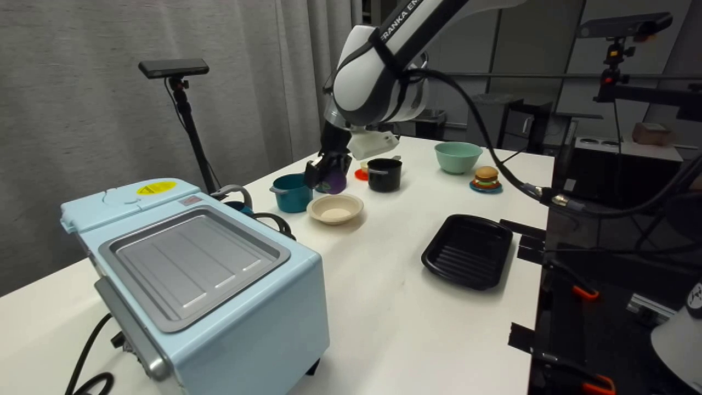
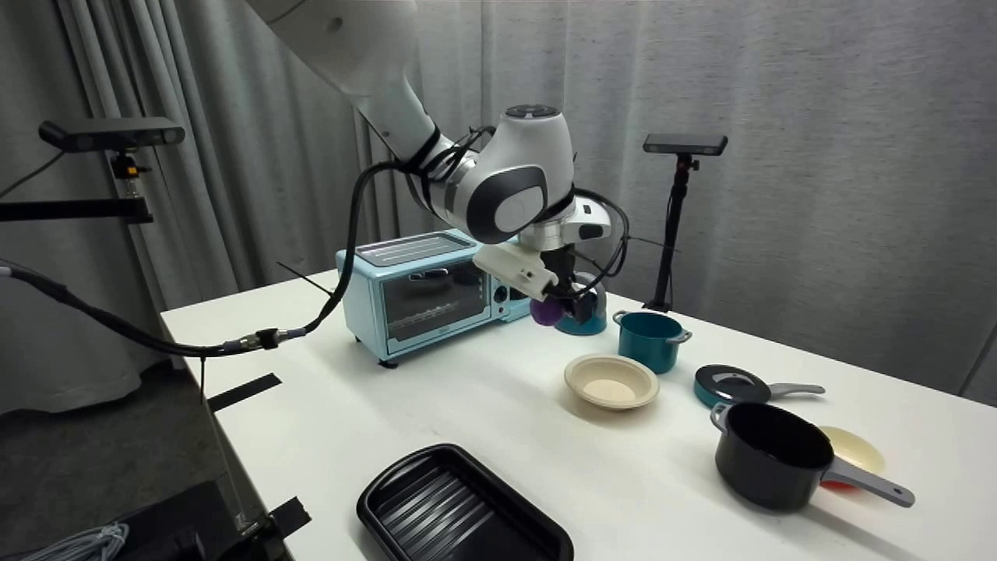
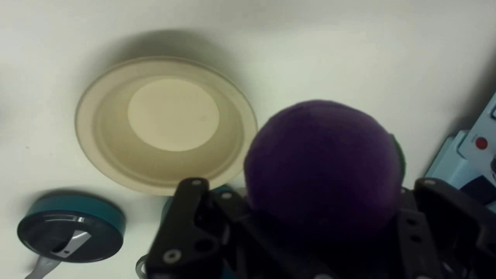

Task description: Put the purple object in the cream white bowl

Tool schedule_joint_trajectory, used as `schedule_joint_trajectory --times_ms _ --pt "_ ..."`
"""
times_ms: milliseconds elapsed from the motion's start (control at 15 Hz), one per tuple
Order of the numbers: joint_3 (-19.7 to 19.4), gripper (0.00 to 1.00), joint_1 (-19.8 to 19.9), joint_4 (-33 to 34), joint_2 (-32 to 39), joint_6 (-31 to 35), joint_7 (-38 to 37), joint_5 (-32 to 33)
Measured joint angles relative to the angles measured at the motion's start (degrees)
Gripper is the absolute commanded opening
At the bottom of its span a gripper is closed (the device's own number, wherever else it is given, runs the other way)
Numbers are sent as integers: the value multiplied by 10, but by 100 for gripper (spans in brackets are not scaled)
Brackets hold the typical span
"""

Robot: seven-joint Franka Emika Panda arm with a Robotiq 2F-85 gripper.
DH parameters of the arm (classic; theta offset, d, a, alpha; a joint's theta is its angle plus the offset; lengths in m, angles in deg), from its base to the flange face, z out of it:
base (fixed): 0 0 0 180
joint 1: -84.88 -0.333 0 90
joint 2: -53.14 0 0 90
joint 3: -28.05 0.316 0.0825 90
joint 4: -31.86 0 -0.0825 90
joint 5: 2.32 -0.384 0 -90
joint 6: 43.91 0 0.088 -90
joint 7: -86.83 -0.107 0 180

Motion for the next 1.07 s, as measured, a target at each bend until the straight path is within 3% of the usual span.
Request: schedule_joint_trajectory --times_ms 267,667,1067 --pt "-17 0 12 70 71 16 -29 31" --pt "-71 0 22 118 148 27 -86 67" --pt "-33 0 55 126 191 42 -97 58"
